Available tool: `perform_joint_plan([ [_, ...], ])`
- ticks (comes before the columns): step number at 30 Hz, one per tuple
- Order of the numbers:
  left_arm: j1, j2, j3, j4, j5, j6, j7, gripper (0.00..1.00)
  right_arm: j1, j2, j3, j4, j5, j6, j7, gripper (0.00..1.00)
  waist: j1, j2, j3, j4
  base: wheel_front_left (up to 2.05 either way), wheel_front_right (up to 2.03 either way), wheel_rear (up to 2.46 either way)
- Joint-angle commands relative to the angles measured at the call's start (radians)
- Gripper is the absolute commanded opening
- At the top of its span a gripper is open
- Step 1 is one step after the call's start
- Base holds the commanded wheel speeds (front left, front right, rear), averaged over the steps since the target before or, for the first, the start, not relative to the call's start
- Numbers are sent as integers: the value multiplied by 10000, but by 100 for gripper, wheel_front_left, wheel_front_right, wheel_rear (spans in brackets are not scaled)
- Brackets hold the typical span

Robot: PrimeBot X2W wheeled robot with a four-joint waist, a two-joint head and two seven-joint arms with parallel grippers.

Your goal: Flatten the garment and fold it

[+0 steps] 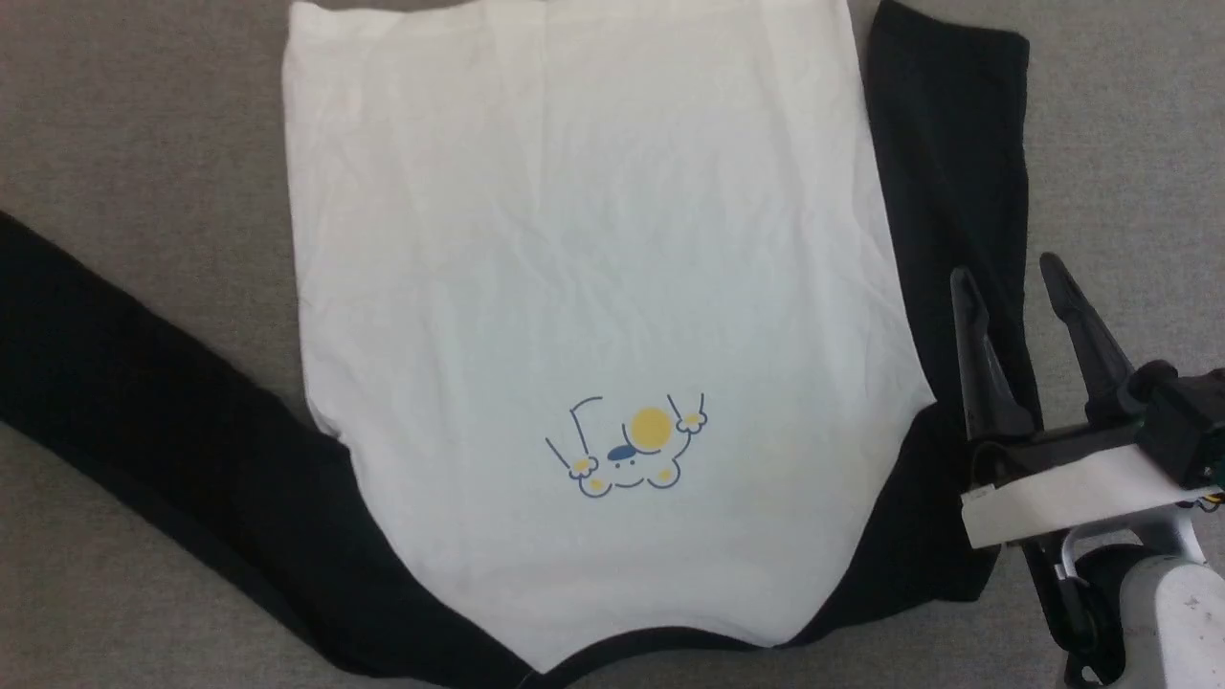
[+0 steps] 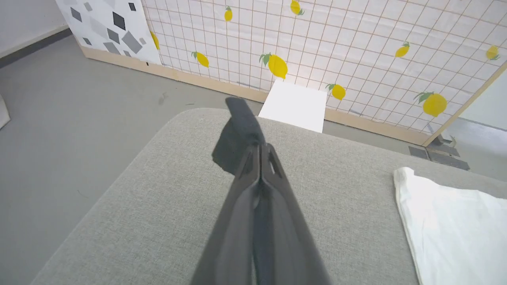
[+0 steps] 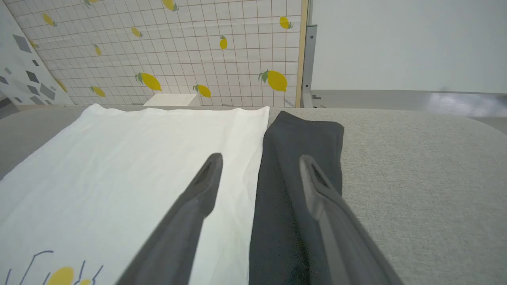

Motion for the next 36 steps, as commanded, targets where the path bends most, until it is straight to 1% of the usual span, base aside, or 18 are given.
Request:
perform_joint_plan([
  [1, 187, -56, -75, -530, 115, 123, -33, 0, 170, 22, -78, -45, -31, -15, 63, 100, 1, 0, -1146, 592, 0, 0, 0],
  [6, 316, -226, -899, -2513, 574, 433, 339, 0, 491, 22, -180, -189, -27, -15, 310, 100, 1, 0, -1756, 840, 0, 0, 0],
  [7, -4, -468, -1739, -3411, 913, 510, 644, 0, 576, 22, -153, -277, -18, -15, 428, 100, 1, 0, -2013, 888, 0, 0, 0],
  [9, -354, -793, -2423, -3853, 1152, 546, 832, 0, 622, 22, -140, -318, -10, -15, 490, 100, 1, 0, -2162, 898, 0, 0, 0],
  [13, -1098, -1956, -3986, -4301, 1633, 686, 1055, 0, 759, 22, -129, -390, 23, -15, 593, 100, 1, 0, -2357, 892, 0, 0, 0],
  [16, -1565, -3145, -5249, -3823, 1786, 587, 1095, 0, 872, 22, -143, -465, 73, -15, 654, 100, 1, 0, -2394, 839, 0, 0, 0],
  [17, -1700, -3451, -5570, -3567, 1827, 512, 1082, 0, 893, 22, -142, -489, 80, -15, 678, 100, 1, 0, -2389, 800, 0, 0, 0],
  [18, -1848, -3890, -5932, -3208, 1790, 401, 1037, 0, 912, 22, -140, -519, 76, -15, 711, 100, 1, 0, -2373, 745, 0, 0, 0],
  [20, -2111, -4574, -6513, -2436, 1745, 135, 938, 0, 914, 22, -144, -572, 59, -15, 767, 100, 1, 0, -2311, 616, 0, 0, 0],
  [24, -2566, -5621, -7478, -704, 1809, -455, 692, 0, 850, 22, -81, -600, 73, -15, 828, 100, 1, 0, -2141, 264, 0, 0, 0],
  [28, -2690, -6291, -8341, 570, 1885, -1035, 607, 0, 821, 22, -79, -527, 150, -15, 796, 100, 1, 0, -1988, -117, 0, 0, 0],
  [30, -2609, -6503, -8800, 1019, 1911, -1318, 666, 0, 854, 22, -124, -491, 168, -15, 772, 100, 1, 0, -1916, -252, 0, 0, 0],
  [36, -2154, -6805, -10087, 2078, 2017, -2026, 943, 0, 893, 22, -188, -429, 142, -15, 679, 100, 1, 0, -1799, -484, 0, 0, 0],
])
